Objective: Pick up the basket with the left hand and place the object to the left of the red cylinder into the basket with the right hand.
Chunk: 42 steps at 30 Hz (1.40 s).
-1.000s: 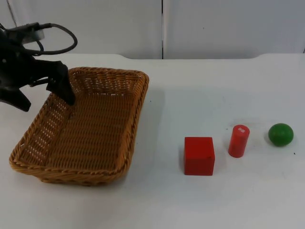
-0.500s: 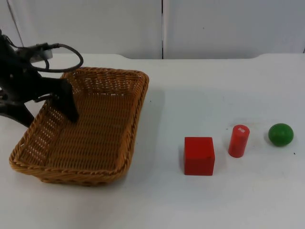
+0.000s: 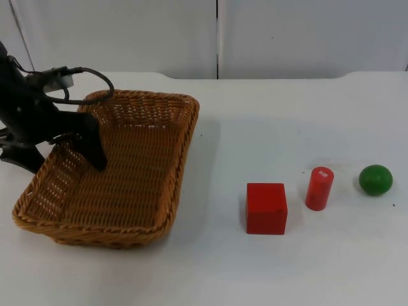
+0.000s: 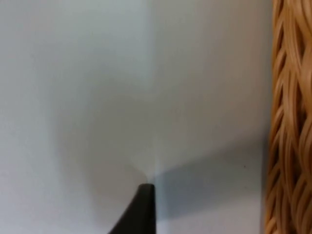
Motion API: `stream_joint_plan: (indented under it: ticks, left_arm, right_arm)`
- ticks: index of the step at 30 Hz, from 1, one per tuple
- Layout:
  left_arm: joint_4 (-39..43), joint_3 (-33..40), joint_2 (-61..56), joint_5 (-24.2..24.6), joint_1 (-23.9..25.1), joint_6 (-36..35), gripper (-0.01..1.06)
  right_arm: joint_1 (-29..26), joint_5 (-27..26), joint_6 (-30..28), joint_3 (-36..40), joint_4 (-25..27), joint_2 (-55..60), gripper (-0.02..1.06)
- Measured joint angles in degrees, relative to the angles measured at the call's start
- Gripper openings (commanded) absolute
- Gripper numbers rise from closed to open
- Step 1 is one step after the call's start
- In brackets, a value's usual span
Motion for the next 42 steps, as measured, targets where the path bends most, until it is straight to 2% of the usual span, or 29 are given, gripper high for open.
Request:
stream_joint_plan:
  ticks: [1, 4, 5, 6, 11, 12, 16, 28, 33, 42]
  left_arm:
    - [0.0, 0.0, 0.0, 0.0, 0.0, 0.0, 0.78]
    - [0.0, 0.0, 0.2, 0.0, 0.0, -0.2, 0.66]
    - [0.0, 0.0, 0.2, 0.0, 0.0, -0.2, 0.57]
    - [-0.1, 0.0, 0.2, 0.3, 0.0, -0.2, 0.57]
    - [-1.1, 0.0, 0.2, 1.2, 0.0, -0.3, 0.22]
    - [-1.3, 0.0, 0.2, 1.4, 0.0, -0.5, 0.22]
    - [-1.8, 0.0, 0.2, 1.5, 0.0, -2.4, -0.01]
    - [-3.4, 0.0, -1.1, 4.1, 0.0, -5.1, 0.00]
    - [-4.3, 0.0, -5.3, 5.9, 0.0, -6.6, 0.00]
    - [-4.7, 0.0, -13.1, 13.2, -0.1, -9.4, 0.00]
  right_arm:
    - [0.0, 0.0, 0.0, 0.0, -0.1, 0.0, 1.05]
    - [0.0, 0.0, 0.1, 0.0, -0.1, 0.0, 1.05]
    - [0.0, 0.0, 0.1, 0.0, -0.1, 0.0, 1.05]
    - [0.0, 0.0, 0.3, 0.0, -0.1, 0.1, 1.05]
    - [0.0, 0.0, 0.3, 0.0, -0.1, 0.1, 1.05]
    - [0.0, 0.0, 0.3, 0.0, -0.1, 0.1, 1.05]
    - [0.0, 0.0, 0.4, 0.0, -0.1, 0.1, 1.05]
    - [0.0, 0.0, 0.5, 0.0, -0.1, 0.1, 1.05]
    - [0.0, 0.0, 0.5, 0.0, -0.2, 0.1, 1.05]
    - [0.0, 0.0, 0.6, 0.0, -0.5, 0.1, 1.05]
